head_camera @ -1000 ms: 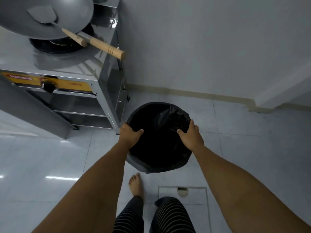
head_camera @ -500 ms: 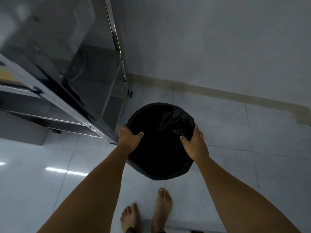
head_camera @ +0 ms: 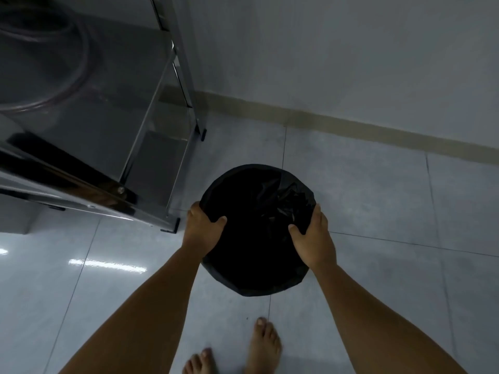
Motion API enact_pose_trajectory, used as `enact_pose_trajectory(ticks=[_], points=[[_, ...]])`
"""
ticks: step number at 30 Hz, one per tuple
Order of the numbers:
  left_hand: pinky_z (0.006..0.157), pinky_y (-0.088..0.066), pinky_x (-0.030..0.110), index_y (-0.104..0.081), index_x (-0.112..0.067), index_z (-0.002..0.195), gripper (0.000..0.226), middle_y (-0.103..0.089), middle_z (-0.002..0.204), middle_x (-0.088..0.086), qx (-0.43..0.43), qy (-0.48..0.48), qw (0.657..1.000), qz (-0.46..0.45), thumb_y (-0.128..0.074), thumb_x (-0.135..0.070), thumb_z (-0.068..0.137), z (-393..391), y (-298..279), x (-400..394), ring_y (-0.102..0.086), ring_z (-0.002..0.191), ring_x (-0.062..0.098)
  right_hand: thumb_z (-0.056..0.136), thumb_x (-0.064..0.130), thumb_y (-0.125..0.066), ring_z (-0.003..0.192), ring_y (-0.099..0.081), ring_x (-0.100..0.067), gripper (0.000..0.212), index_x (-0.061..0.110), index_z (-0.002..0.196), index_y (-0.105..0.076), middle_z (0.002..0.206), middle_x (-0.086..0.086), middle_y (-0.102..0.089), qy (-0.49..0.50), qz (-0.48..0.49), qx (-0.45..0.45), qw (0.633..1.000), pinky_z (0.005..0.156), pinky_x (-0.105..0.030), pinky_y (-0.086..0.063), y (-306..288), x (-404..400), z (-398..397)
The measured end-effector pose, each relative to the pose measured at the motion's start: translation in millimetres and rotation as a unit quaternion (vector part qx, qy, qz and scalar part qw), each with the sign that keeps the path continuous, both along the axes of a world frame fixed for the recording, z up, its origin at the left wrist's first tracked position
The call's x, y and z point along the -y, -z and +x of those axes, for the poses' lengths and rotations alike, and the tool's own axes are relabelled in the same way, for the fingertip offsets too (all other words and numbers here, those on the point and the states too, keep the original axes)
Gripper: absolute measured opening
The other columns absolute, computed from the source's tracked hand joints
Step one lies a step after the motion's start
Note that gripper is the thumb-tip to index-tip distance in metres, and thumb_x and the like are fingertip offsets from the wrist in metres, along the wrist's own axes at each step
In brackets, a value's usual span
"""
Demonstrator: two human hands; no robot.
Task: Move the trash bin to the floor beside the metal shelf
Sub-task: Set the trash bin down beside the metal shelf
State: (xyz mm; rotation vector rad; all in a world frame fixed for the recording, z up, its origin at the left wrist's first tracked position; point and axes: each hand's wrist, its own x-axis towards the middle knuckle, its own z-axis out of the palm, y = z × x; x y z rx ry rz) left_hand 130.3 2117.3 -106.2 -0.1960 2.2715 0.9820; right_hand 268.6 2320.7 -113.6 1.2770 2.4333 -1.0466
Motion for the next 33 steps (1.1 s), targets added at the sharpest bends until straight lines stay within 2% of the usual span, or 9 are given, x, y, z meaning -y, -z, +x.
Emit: enact_pose_trajectory(ticks=[4,5,7,8,10,13,18,24,33], points=[[0.108,-0.044,0.047,-0.028,-0.007,0.15,0.075,-0.042,0.148,0.018,-0.025,0.001,1.0,0.008,-0.065,-0.028,0.088,1.7,4.8,-0.2,-0.047,0.136,0.04,0.095,0.047,-0.051,0.147,-0.03,-0.03,0.085,0.018,0.158,-0.002,0.165,-0.006,-0.012,-0.001,0.035,-0.026,0.999,0.111,-0.049,-0.038,4.5,4.6,-0.3],[0.113,-0.04,0.049,-0.023,-0.009,0.153,0.078,-0.034,0.156,0.017,-0.044,0.019,0.999,0.0,-0.062,-0.033,0.091,6.4,6.1,2.4,-0.039,0.143,0.04,0.096,0.047,-0.049,0.15,-0.023,-0.028,0.084,0.016,0.158,-0.001,0.167,-0.005,-0.006,0.0,0.049,-0.028,0.998,0.112,-0.047,-0.035,4.5,8.9,3.5],[0.123,-0.02,0.05,-0.01,-0.013,0.159,0.081,-0.009,0.168,0.011,-0.106,0.091,0.989,-0.049,-0.049,-0.045,0.096,20.9,10.3,11.6,-0.012,0.155,0.035,0.098,0.046,-0.045,0.152,-0.016,-0.027,0.081,0.014,0.158,-0.002,0.168,-0.003,0.0,-0.006,0.086,-0.037,0.996,0.113,-0.045,-0.036,7.9,22.5,17.1],[0.126,-0.011,0.048,-0.007,-0.014,0.16,0.079,-0.002,0.169,0.008,-0.141,0.122,0.98,-0.066,-0.042,-0.048,0.098,27.7,14.7,16.3,-0.003,0.157,0.03,0.098,0.045,-0.044,0.152,-0.015,-0.027,0.08,0.014,0.158,-0.003,0.168,-0.003,0.0,-0.005,0.096,-0.042,0.994,0.113,-0.045,-0.037,11.0,29.4,24.5],[0.126,-0.003,0.045,-0.006,-0.014,0.16,0.075,0.001,0.17,0.006,-0.181,0.149,0.969,-0.078,-0.032,-0.05,0.1,36.2,22.3,22.5,0.003,0.157,0.025,0.098,0.043,-0.044,0.152,-0.017,-0.028,0.078,0.013,0.158,-0.004,0.168,-0.004,-0.002,0.009,0.1,-0.051,0.994,0.111,-0.045,-0.042,18.5,38.8,35.2],[0.126,0.001,0.041,-0.007,-0.013,0.16,0.074,0.0,0.17,0.006,-0.212,0.151,0.961,-0.097,-0.021,-0.052,0.099,39.5,34.9,21.5,0.004,0.157,0.023,0.098,0.041,-0.045,0.15,-0.023,-0.028,0.078,0.013,0.158,-0.004,0.167,-0.005,-0.003,0.017,0.109,-0.061,0.992,0.102,-0.041,-0.05,30.0,39.5,36.7],[0.126,0.003,0.038,-0.008,-0.013,0.16,0.074,-0.001,0.17,0.006,-0.237,0.147,0.953,-0.117,-0.018,-0.053,0.099,27.3,43.0,11.7,0.004,0.157,0.022,0.097,0.044,-0.04,0.147,-0.032,-0.029,0.076,0.012,0.157,-0.006,0.167,-0.006,-0.006,0.006,0.143,-0.073,0.987,0.093,-0.041,-0.057,38.7,27.7,20.9],[0.125,0.006,0.036,-0.003,-0.013,0.16,0.079,0.003,0.17,0.005,-0.248,0.161,0.947,-0.128,-0.01,-0.057,0.096,-9.3,46.3,-14.8,0.007,0.157,0.02,0.098,0.043,-0.041,0.146,-0.034,-0.028,0.075,0.014,0.158,-0.005,0.167,-0.003,-0.004,0.004,0.164,-0.075,0.984,0.097,-0.041,-0.055,42.7,-1.0,-15.1],[0.125,0.0,0.04,-0.011,-0.007,0.159,0.076,-0.006,0.169,0.013,-0.274,0.152,0.942,-0.118,-0.019,-0.051,0.098,-82.5,47.9,-66.3,-0.001,0.157,0.027,0.099,0.041,-0.039,0.149,-0.029,-0.023,0.073,0.015,0.158,-0.006,0.167,-0.001,-0.005,0.014,0.172,-0.087,0.981,0.101,-0.037,-0.048,43.5,-50.9,-86.3]])
